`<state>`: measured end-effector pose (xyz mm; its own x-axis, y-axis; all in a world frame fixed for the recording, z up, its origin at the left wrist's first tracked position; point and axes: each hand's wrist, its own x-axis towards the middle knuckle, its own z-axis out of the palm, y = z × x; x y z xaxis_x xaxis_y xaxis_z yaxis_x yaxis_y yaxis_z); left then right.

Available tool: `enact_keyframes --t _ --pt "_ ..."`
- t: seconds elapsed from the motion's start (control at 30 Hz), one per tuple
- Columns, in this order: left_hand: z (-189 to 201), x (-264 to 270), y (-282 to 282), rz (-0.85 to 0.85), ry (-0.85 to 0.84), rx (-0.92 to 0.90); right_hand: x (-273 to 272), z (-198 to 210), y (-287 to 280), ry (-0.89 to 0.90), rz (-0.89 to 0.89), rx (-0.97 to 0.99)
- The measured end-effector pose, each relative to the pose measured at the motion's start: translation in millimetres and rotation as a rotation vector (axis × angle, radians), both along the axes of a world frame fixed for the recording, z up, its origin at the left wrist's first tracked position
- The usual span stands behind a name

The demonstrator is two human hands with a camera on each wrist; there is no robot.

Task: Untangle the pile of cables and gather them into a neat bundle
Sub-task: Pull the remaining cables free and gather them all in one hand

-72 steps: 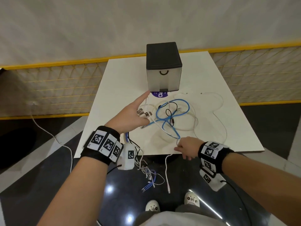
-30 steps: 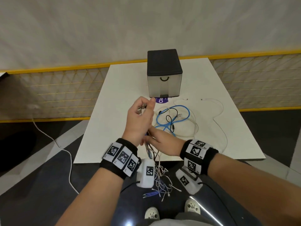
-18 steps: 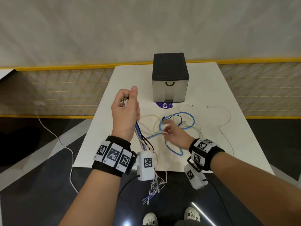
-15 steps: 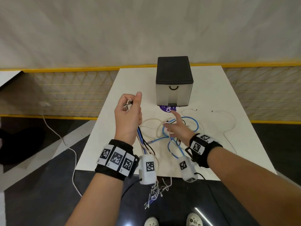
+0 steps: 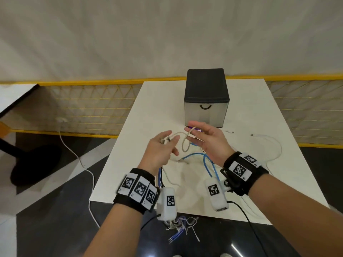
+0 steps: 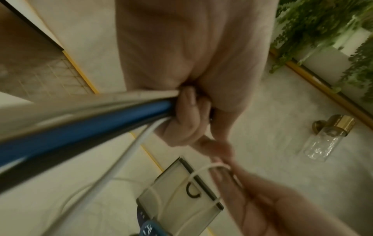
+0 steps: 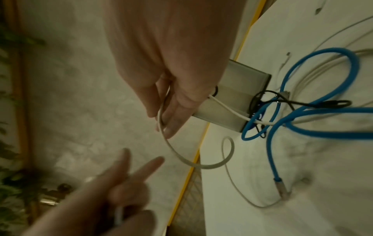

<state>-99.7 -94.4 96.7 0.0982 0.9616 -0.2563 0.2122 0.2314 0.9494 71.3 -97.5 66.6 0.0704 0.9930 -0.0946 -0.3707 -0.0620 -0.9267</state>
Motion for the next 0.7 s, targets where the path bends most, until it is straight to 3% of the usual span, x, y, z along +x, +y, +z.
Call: enact_keyframes --t 0.13,0.27,0.43,0.47,0.57,0.63,0.7 --pt "-10 19 -1 -0.218 0.139 -0.016 9 31 -5 0.051 -0.005 0.088" --pt "-20 25 9 -0.096 0.199 0.099 26 52 -8 0.064 -0.054 0.111" --pt "-35 16 26 0.026 0.437 0.252 40 49 -14 -0.001 -0.135 0.035" --pt "-35 16 27 0.037 0.441 0.285 42 44 -11 -0.079 -0.151 -0.033" --pt "-34 19 26 -0.021 0.382 0.351 50 25 0 -0.564 -0.190 -0.248" --pt "-32 24 24 -0.089 0.346 0.364 47 22 6 -0.815 -0.227 -0.256" --pt "-30 30 21 -0.169 0.320 0.368 38 26 11 -1.032 -0.126 -0.168"
